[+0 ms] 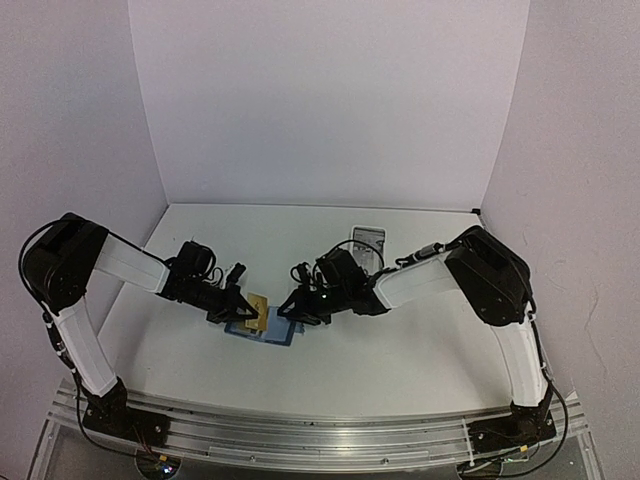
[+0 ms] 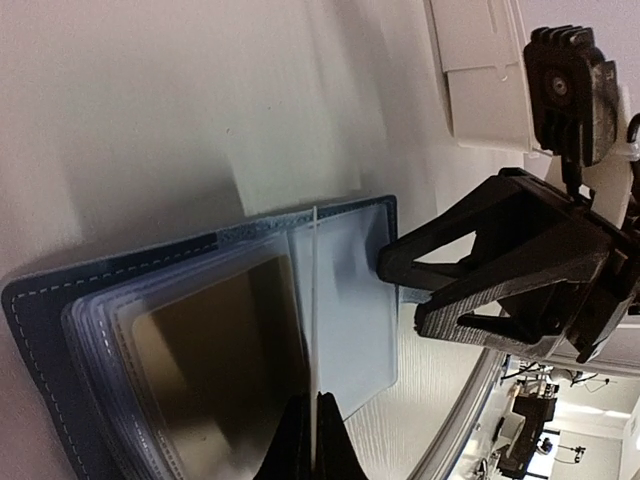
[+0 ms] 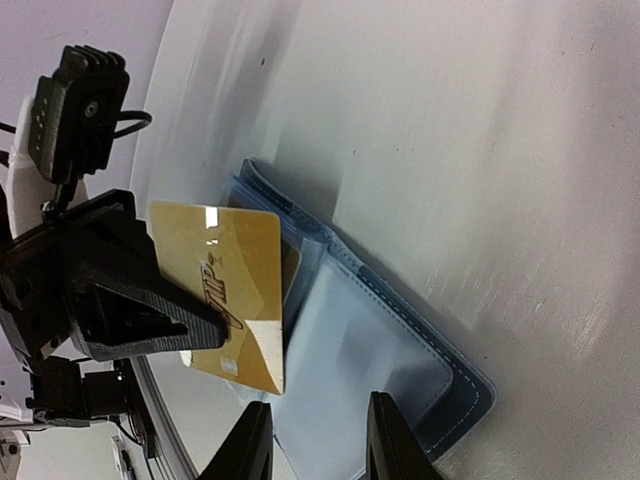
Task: Put the credit cards into the card holder
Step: Insert the credit card into the card holder.
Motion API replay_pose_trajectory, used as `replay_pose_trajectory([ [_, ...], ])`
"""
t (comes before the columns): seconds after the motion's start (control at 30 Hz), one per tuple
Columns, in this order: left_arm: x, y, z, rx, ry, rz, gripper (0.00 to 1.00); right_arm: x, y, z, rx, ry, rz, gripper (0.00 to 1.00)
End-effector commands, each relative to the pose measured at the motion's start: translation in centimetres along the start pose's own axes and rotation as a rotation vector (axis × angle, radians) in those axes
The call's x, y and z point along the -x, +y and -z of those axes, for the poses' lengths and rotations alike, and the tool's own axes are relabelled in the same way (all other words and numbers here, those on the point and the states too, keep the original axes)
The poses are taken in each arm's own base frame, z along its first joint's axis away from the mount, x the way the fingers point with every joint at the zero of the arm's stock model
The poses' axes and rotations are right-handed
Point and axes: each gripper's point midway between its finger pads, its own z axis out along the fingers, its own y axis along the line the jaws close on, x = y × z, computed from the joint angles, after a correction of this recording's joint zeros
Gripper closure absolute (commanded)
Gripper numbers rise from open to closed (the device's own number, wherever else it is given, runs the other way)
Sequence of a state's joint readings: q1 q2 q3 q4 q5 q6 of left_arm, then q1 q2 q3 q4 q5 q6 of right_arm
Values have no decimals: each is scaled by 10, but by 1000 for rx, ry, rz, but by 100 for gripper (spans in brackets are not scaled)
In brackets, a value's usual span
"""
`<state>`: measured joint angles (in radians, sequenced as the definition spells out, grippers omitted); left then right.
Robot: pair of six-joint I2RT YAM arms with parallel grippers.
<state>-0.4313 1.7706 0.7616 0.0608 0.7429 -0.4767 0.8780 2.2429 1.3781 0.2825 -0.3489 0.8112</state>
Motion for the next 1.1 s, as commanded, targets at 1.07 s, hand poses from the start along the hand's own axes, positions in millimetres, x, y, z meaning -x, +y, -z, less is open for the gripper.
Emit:
replay_pose_trajectory([
  [1.07, -28, -11, -21, -159, 129, 3, 100, -17, -19, -16, -17, 55, 10, 66],
])
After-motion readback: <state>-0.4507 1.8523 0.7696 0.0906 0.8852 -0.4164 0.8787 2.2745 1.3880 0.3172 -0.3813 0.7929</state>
